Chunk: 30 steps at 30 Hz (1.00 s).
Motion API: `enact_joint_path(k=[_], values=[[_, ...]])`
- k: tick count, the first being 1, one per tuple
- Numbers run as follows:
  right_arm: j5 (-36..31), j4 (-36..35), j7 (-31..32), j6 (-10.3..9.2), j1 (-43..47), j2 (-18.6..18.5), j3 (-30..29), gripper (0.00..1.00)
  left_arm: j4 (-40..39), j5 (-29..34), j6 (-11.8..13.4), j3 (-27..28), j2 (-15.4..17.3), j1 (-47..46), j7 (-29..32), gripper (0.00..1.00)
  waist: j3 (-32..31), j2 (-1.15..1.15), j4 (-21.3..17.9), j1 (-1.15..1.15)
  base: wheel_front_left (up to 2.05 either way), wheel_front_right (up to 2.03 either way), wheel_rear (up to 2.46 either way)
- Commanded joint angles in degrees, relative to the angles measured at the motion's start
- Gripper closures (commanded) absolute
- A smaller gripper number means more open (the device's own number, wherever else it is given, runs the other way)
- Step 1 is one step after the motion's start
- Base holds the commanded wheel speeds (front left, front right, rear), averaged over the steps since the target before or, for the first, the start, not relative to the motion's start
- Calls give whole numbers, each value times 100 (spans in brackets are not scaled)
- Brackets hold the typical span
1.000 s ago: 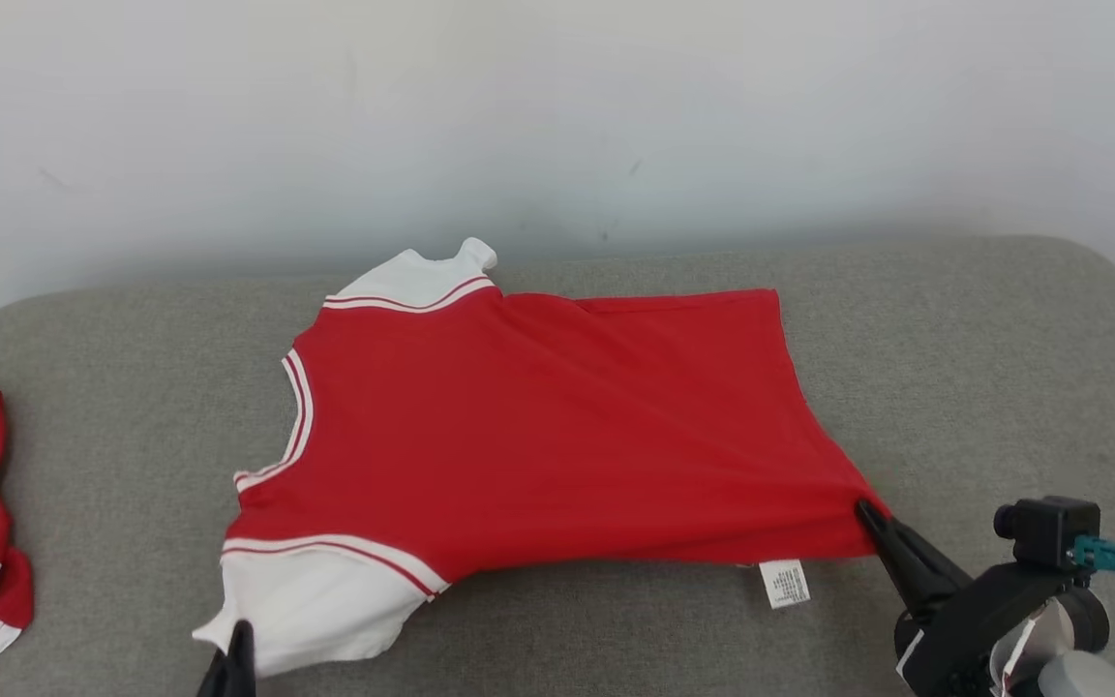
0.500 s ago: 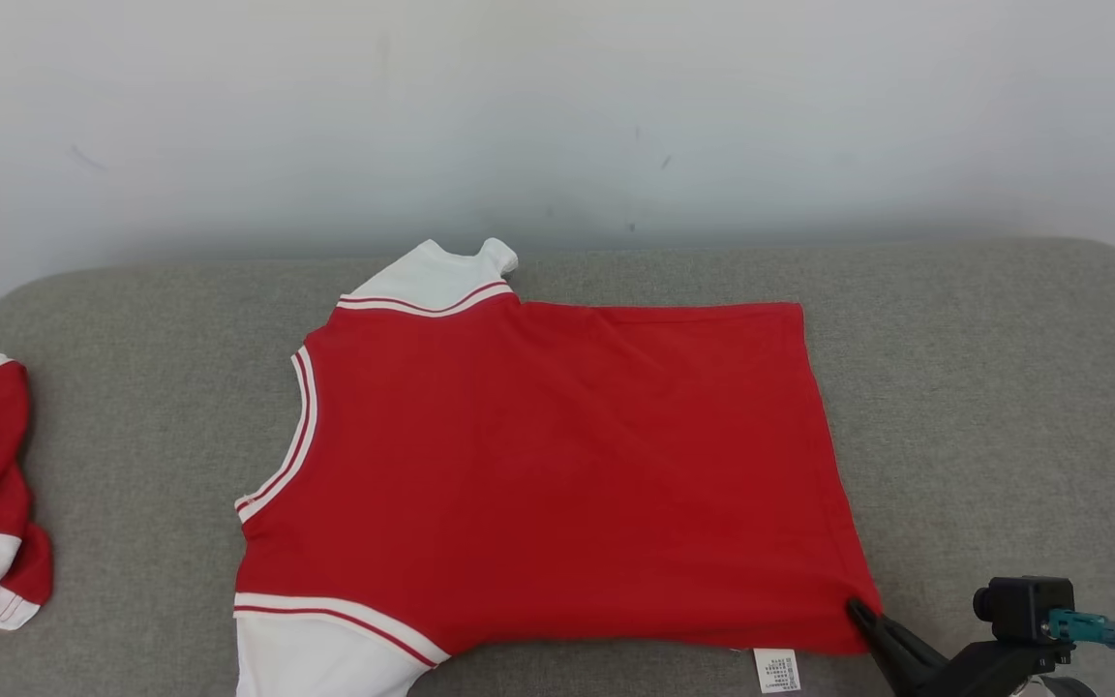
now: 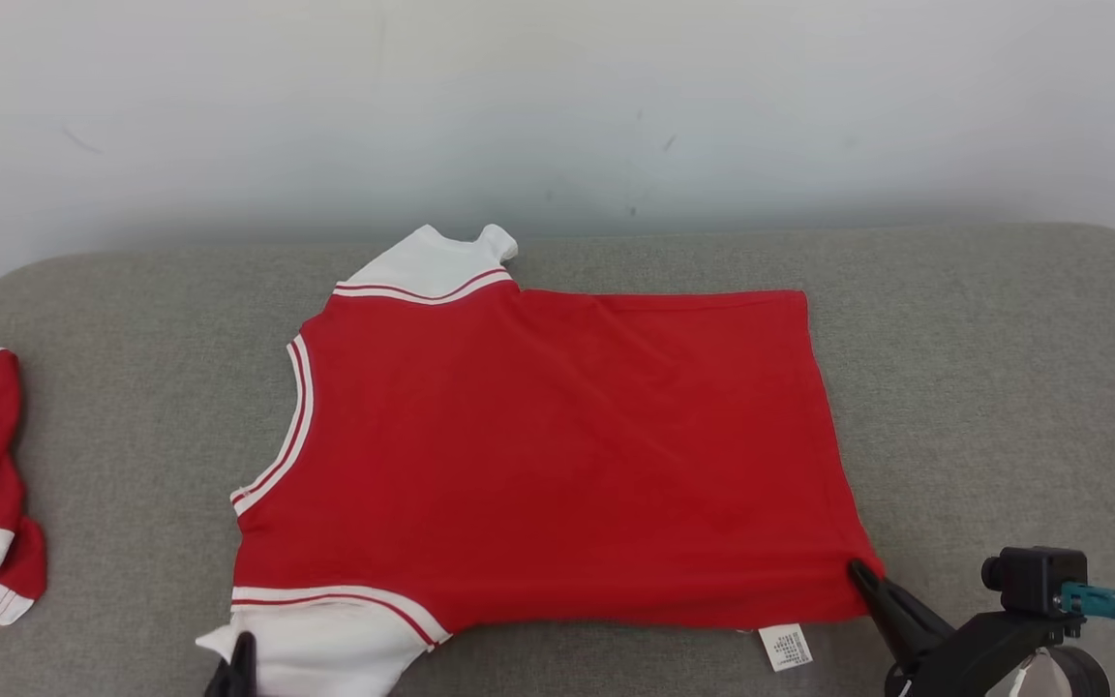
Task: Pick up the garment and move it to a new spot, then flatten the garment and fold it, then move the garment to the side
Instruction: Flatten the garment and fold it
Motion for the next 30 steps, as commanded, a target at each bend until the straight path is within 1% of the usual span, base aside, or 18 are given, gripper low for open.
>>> enact_joint_path(k=[1,8,12,16,22,26,30], values=[[4,-32,18,-10,-111,13,-45,100,-72,90,-50,38,77,-119,-34,100,-11,0,-20,-1,0,0,0],[78,153,72,-10,-399,14,41,100,-220,114,-118,33,179,-404,88,100,-25,0,-77,-1,0,0,0],[194,460,33,-10,-690,-61,149,100,-150,159,-162,23,268,-745,246,100,-6,0,-86,-1,0,0,0],[310,863,-12,-10,-1074,-99,305,100,50,124,-303,36,312,-1186,360,100,78,0,-116,-1,0,0,0],[449,1632,-3,-10,-1812,-198,636,100,640,-78,-681,80,373,-1935,621,100,284,0,-178,-1,0,0,0],[606,2144,-70,-10,-2336,-206,824,100,1244,-116,-983,51,472,-2445,796,100,429,0,-243,-1,0,0,0],[734,2666,-102,-10,-2833,-213,1058,100,1885,-336,-1320,24,434,-2903,1026,100,537,0,-300,-1,0,0,0]])
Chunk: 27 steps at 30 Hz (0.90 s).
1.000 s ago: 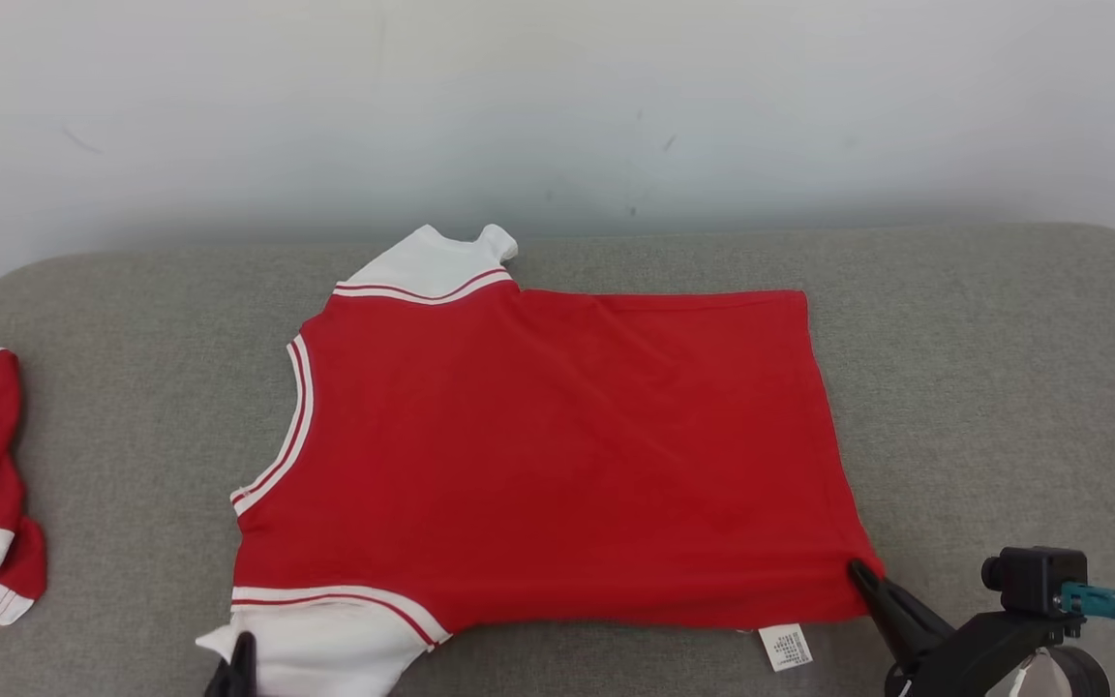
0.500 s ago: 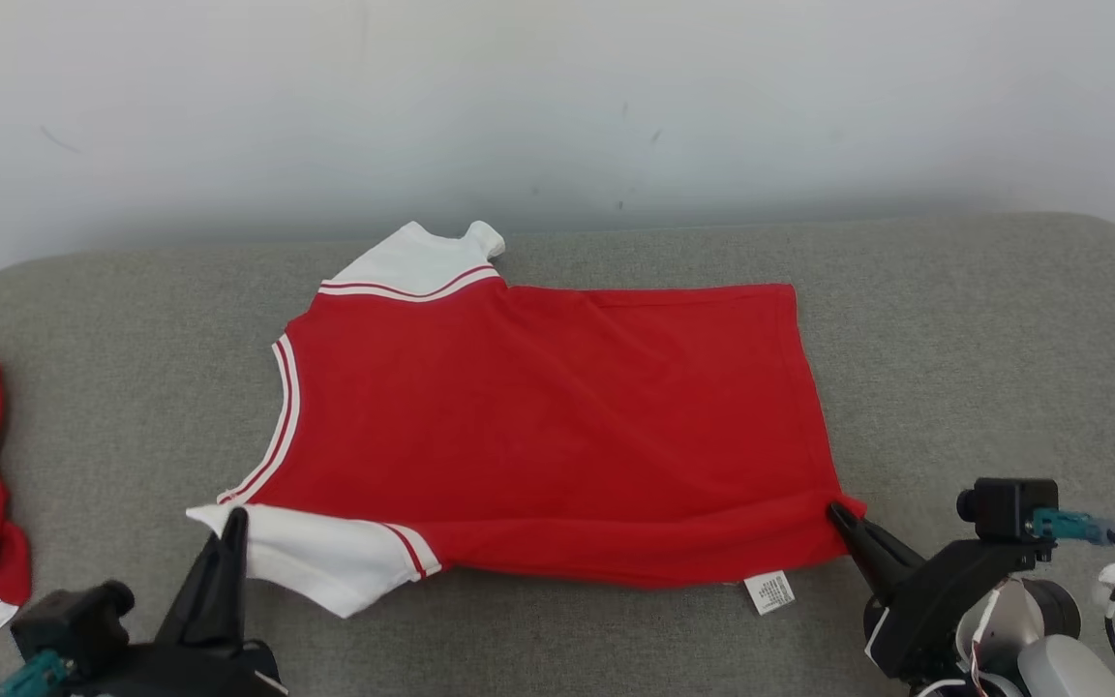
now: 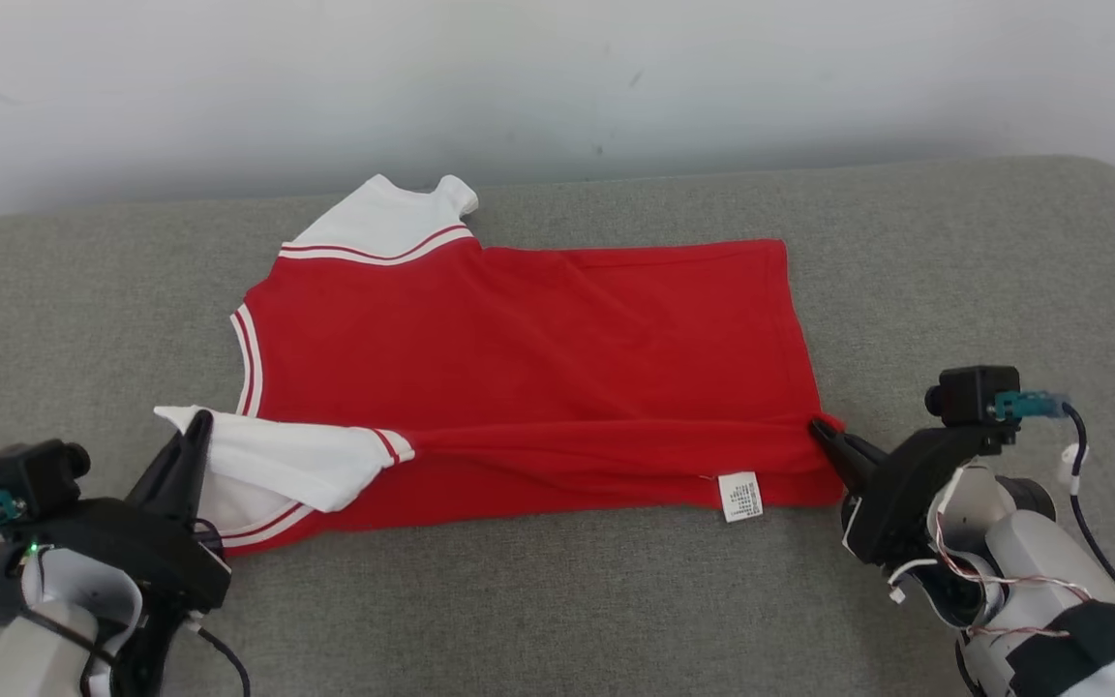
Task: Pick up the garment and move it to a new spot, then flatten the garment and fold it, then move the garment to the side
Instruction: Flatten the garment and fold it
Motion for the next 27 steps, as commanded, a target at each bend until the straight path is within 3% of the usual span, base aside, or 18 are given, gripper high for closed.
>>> enact_joint_path(k=[1,10,25,26,27], values=[[52,130,-6,-10,-201,-22,84,100,168,-111,-76,12,28,-173,48,100,85,-1,-73,-1,0,0,0],[420,1076,-81,-10,-1109,72,732,100,1377,-193,-433,-269,16,-1157,330,100,268,-1,-194,-1,0,0,0],[1038,1931,-418,-10,-1934,230,1546,100,2336,-680,-483,-1053,0,-2024,263,100,468,-1,-291,-1,0,0,0],[1063,1946,-470,-10,-1950,217,1596,97,2374,-718,-482,-1102,4,-2037,222,100,465,-1,-290,-1,0,0,0],[1088,1953,-537,-10,-1966,199,1646,87,2405,-739,-483,-1158,16,-2049,161,100,460,-1,-288,-1,0,0,0]])
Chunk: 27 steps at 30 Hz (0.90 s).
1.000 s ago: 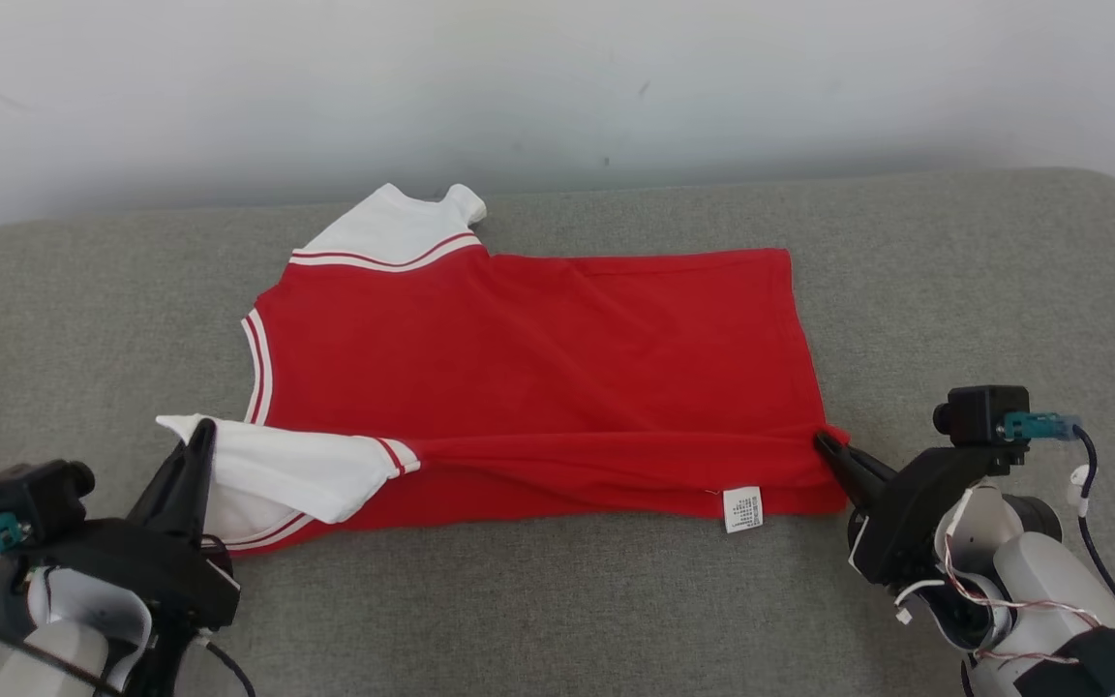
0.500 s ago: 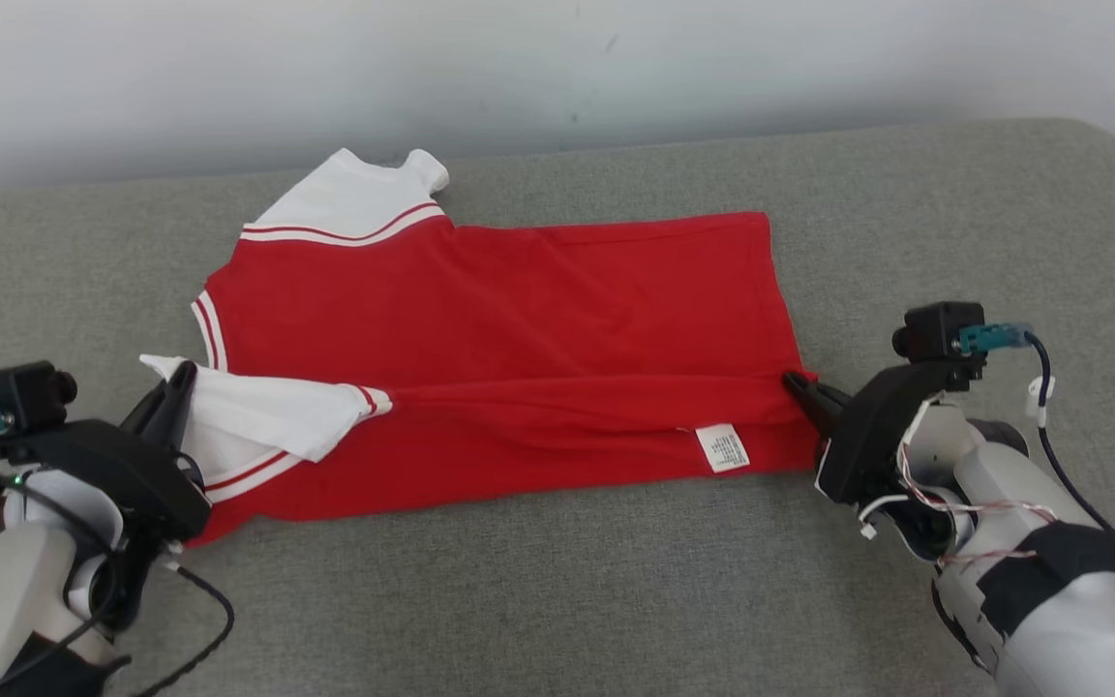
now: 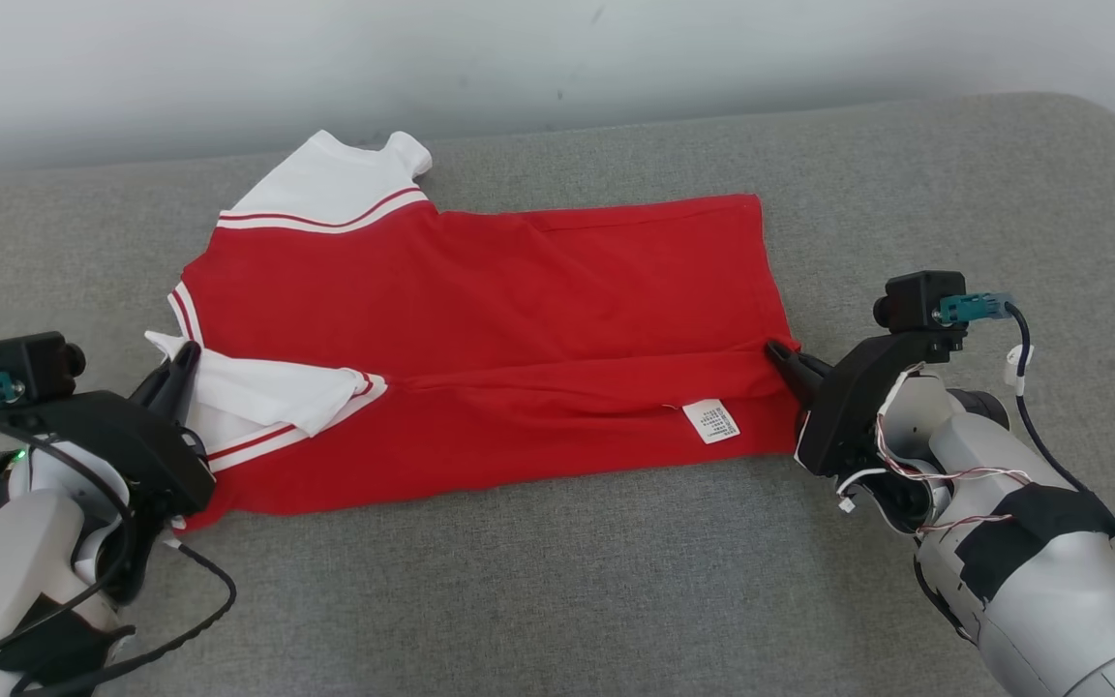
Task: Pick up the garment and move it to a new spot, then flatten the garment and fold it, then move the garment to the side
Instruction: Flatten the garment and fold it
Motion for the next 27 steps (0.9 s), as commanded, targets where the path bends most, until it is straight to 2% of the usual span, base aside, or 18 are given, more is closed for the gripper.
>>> enact_joint_path(k=[1,2,3,11,15,18,22,27], values=[[72,39,-106,-10,-72,-52,69,48,65,-80,-1,-58,61,-71,-134,83,-11,-1,6,-1,0,0,0],[105,58,-146,-10,-77,-69,109,0,93,-103,-1,-108,52,-74,-202,33,-18,-1,15,-1,0,0,0],[143,78,-182,-10,-80,-78,150,0,122,-97,-2,-170,50,-75,-283,0,-27,-1,24,-1,0,0,0],[386,44,-661,-10,66,-272,474,0,344,-81,-2,-452,4,54,-980,0,-155,-1,155,-1,0,0,0],[436,-127,-1091,-10,231,-463,608,0,327,83,41,-389,-40,184,-1232,0,-264,-1,232,-1,0,0,0],[365,-255,-1450,-10,378,-635,729,0,41,231,192,-182,-65,368,-1286,0,-336,-1,277,-1,0,0,0],[248,-419,-1895,-10,590,-821,828,0,-815,680,528,309,-70,910,-1281,0,-418,-1,321,-1,0,0,0],[110,-634,-2167,-10,884,-985,828,0,-1763,1223,862,738,-136,1690,-1283,0,-491,-1,328,-1,0,0,0]])
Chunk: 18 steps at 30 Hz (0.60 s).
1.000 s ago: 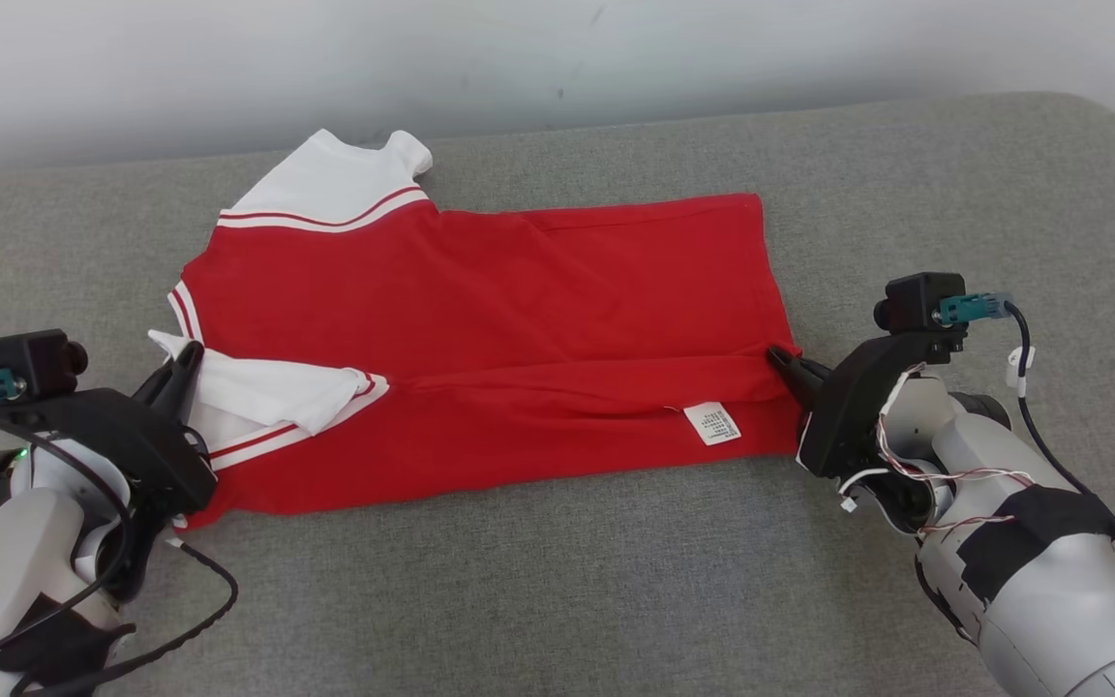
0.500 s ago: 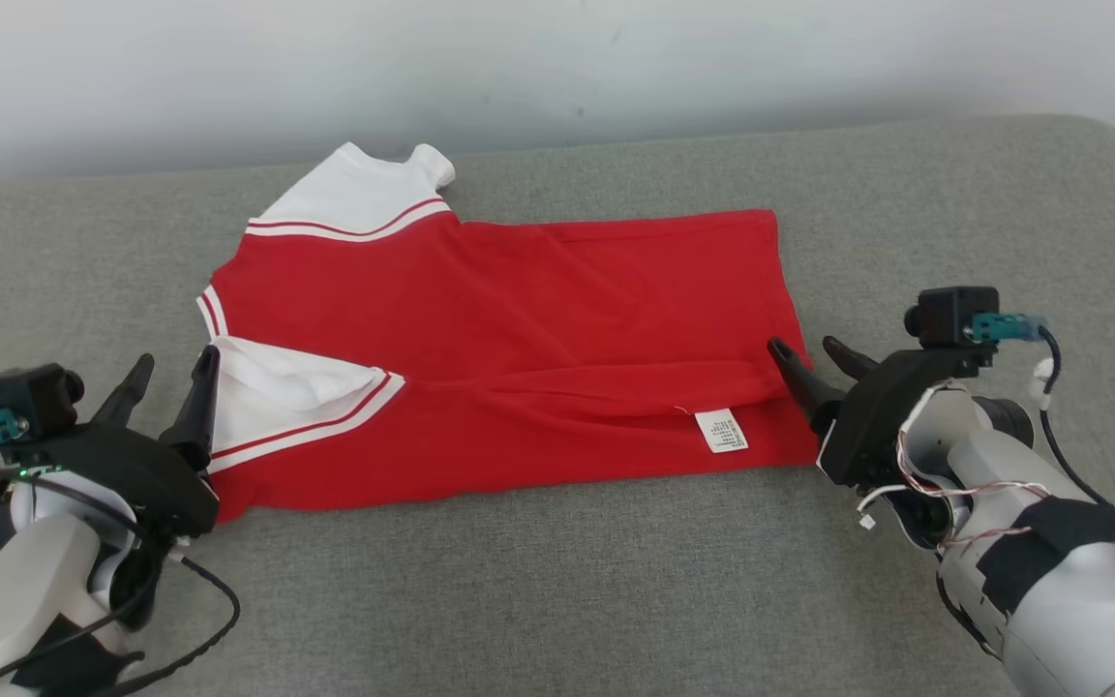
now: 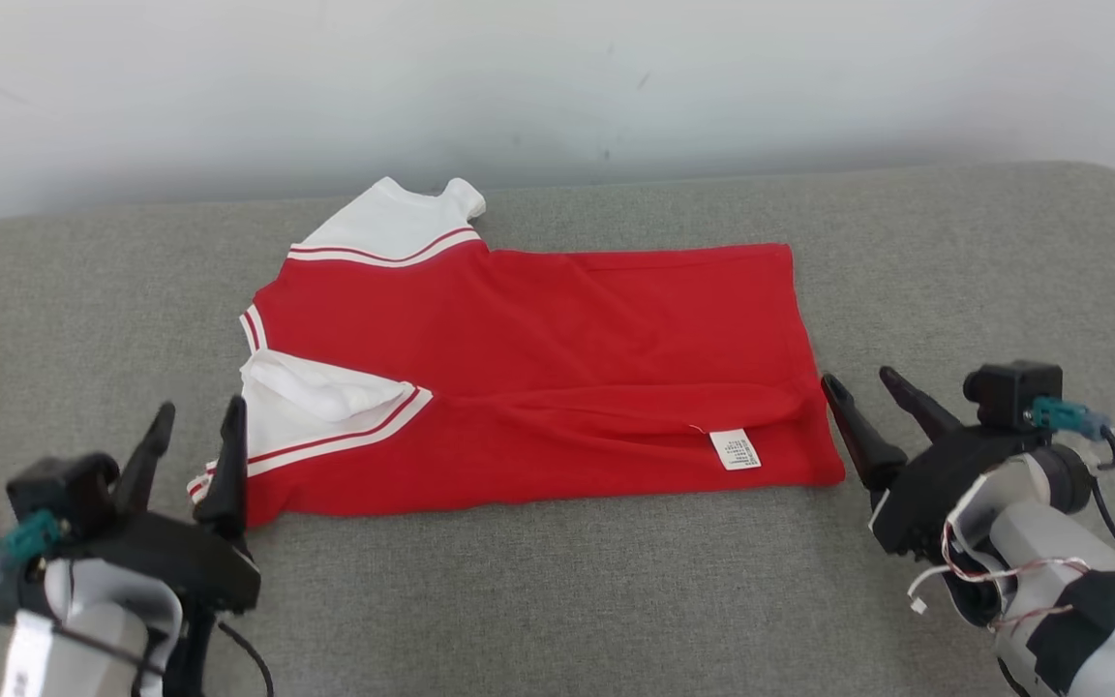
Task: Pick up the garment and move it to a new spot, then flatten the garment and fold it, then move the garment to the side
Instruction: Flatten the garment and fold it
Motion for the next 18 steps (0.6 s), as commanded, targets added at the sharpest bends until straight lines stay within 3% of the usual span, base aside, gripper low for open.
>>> enact_joint_path(k=[1,9,18], values=[[-104,-67,-72,-10,150,-89,-17,0,-257,162,90,135,-18,288,-30,0,-21,0,7,1,0,0,0],[-454,-296,-157,-10,571,-191,-214,0,-889,577,241,453,-122,1006,-31,0,42,0,44,1,0,0,0],[-923,-534,50,-10,1051,9,-552,0,-841,971,210,747,-156,1336,-31,0,78,0,47,1,0,0,0]])
